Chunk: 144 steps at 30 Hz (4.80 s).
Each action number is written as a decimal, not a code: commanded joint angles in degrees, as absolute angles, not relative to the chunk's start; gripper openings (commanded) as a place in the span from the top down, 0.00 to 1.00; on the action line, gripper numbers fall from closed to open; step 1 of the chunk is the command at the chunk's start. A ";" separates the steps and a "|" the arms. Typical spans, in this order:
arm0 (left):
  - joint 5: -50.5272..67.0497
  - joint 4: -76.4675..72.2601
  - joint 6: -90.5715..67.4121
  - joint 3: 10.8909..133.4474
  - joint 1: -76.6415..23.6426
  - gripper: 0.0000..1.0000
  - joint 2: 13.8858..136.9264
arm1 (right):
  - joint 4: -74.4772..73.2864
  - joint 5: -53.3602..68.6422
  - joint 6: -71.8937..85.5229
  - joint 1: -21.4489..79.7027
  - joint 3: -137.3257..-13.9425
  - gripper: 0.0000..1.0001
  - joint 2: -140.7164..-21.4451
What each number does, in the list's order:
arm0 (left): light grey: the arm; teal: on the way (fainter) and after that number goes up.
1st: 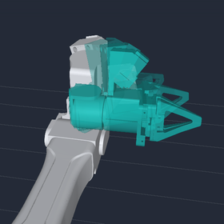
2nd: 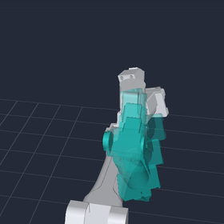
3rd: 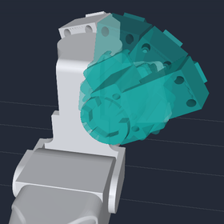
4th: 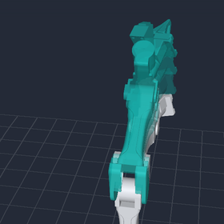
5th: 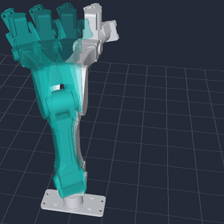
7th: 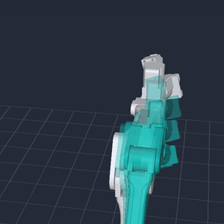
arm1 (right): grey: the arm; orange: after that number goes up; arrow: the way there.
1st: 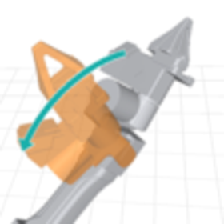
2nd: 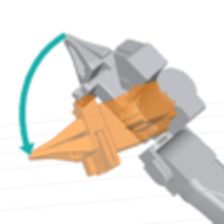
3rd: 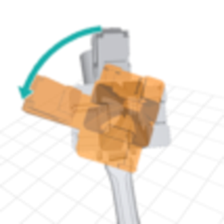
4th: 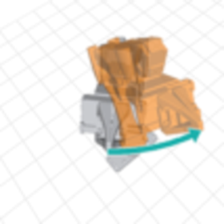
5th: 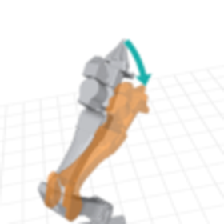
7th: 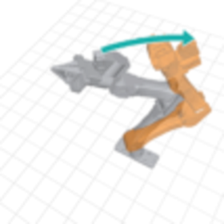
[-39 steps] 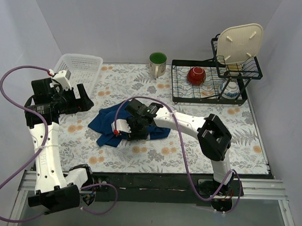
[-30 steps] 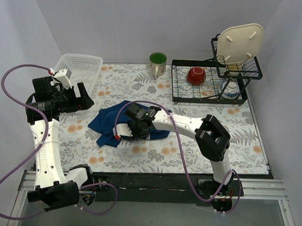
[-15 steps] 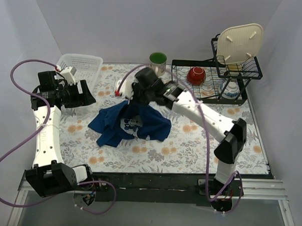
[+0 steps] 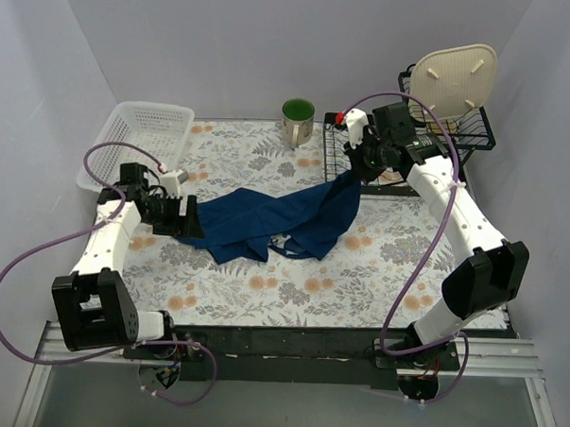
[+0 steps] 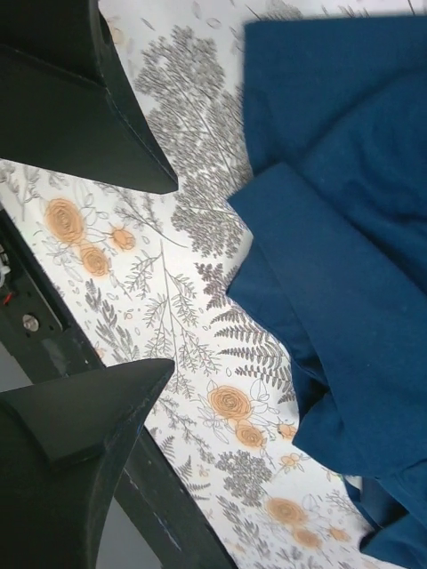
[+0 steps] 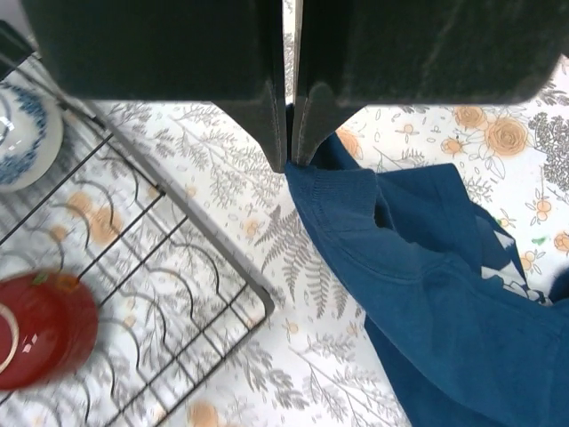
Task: Roll the t-shirts
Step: Flatten out the T-shirt at the center of the board.
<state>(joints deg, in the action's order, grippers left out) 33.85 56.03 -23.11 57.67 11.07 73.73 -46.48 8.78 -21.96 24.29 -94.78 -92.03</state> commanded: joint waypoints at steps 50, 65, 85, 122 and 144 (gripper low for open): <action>34.36 49.22 -46.76 83.59 28.39 0.21 74.09 | -8.70 21.09 -36.91 63.37 -100.37 0.47 -123.66; 34.01 48.43 -47.99 79.89 30.06 0.22 72.69 | -9.14 25.22 -34.54 63.98 -107.14 0.48 -132.10; 35.33 49.22 -46.14 75.67 30.23 0.22 71.63 | -6.15 20.83 -33.75 62.32 -110.65 0.48 -138.08; 38.14 47.72 -45.88 78.13 30.24 0.21 75.76 | -15.73 19.60 -32.17 60.65 -114.51 0.85 -132.54; 38.85 46.41 -44.73 75.32 30.23 0.22 76.64 | -23.82 21.71 -23.91 58.54 -117.51 0.70 -135.35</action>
